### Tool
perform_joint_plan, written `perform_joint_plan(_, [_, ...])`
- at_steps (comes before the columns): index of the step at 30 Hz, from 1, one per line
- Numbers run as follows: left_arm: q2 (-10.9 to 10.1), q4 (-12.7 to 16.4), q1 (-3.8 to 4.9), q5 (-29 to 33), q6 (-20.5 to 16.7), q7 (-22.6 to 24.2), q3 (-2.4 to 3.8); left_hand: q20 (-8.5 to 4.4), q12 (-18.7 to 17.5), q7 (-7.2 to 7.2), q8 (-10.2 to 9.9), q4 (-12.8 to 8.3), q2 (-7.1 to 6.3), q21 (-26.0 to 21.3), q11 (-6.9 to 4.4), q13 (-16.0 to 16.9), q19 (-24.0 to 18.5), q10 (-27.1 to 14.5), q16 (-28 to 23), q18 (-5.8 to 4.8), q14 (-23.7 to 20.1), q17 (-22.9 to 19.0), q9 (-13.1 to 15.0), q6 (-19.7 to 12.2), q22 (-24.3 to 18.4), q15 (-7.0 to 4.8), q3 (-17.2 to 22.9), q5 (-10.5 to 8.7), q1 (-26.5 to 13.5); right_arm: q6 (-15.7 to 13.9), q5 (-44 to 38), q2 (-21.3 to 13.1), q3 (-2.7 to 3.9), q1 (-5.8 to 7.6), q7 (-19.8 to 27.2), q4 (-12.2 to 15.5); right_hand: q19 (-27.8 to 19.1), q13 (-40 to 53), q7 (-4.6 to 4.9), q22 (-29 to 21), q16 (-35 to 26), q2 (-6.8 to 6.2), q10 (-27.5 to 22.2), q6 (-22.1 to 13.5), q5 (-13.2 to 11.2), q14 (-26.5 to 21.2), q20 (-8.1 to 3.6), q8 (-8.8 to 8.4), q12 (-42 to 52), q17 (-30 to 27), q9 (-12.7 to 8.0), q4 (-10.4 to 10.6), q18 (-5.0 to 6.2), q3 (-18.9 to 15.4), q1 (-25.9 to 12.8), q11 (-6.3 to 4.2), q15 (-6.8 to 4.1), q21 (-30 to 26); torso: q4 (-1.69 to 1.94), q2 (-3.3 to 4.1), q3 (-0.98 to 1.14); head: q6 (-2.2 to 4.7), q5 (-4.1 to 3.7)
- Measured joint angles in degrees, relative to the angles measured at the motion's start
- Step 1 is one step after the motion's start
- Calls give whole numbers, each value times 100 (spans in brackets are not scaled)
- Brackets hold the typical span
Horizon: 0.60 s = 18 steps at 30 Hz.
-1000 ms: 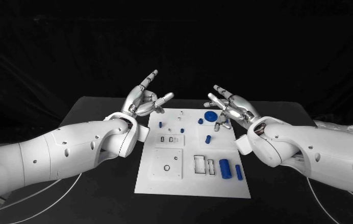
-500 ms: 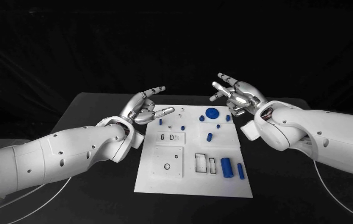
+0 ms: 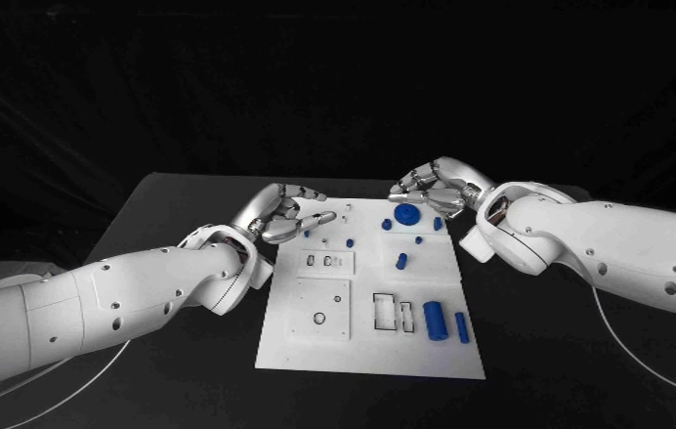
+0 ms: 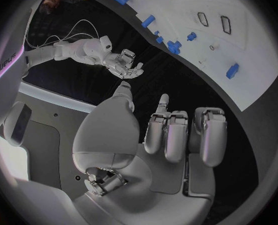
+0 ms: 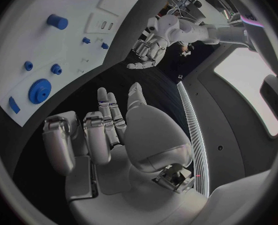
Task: Assemble the parts on the task board
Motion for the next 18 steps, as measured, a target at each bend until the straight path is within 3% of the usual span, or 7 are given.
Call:
perform_joint_plan(2, [17,-7,4,-98,-2,-50,0,7,0,-43,89,0,-28,0,0,0,8,0,0,0,0,0,44,101,0,0,0,0,38,-47,-329,49,0,3,-107,-51,2,-213,-43,0,0,-87,279,243,-24,-4,-34,-149,-310,0,-76,-94,0,94,137,-45,-16,0,4,10,-4,-2,-8])
perform_joint_plan(6, [52,-16,13,-223,-2,-112,2,40,0,-51,126,0,-127,0,0,0,0,0,0,0,0,0,76,109,0,0,0,0,136,-138,-874,121,7,6,-294,-143,2,-405,-85,-1,0,-157,460,405,-24,-5,-34,-351,-660,0,-174,-182,0,182,263,-67,-16,0,14,27,-10,-9,-23])
perform_joint_plan(11, [75,-25,28,-332,-3,-156,5,77,0,-51,175,18,-207,0,0,-1,3,0,0,1,0,-1,100,109,-1,0,-18,0,216,-227,-1575,235,22,9,-594,-273,2,-432,-146,-1,0,-161,486,466,-45,15,-34,-540,-974,-1,-263,-266,0,266,417,-58,-35,0,24,57,-18,-3,-38])
perform_joint_plan(18, [86,-22,44,-412,-5,-180,6,94,0,-87,233,0,-305,0,-1,-1,13,0,0,0,0,-1,138,145,-1,0,-35,115,314,-256,-2487,470,33,-6,-1033,-503,2,-432,-146,-2,0,-214,540,466,-45,15,-34,-734,-1261,-1,-354,-345,1,345,560,-45,-35,-1,31,97,-14,-4,-54])
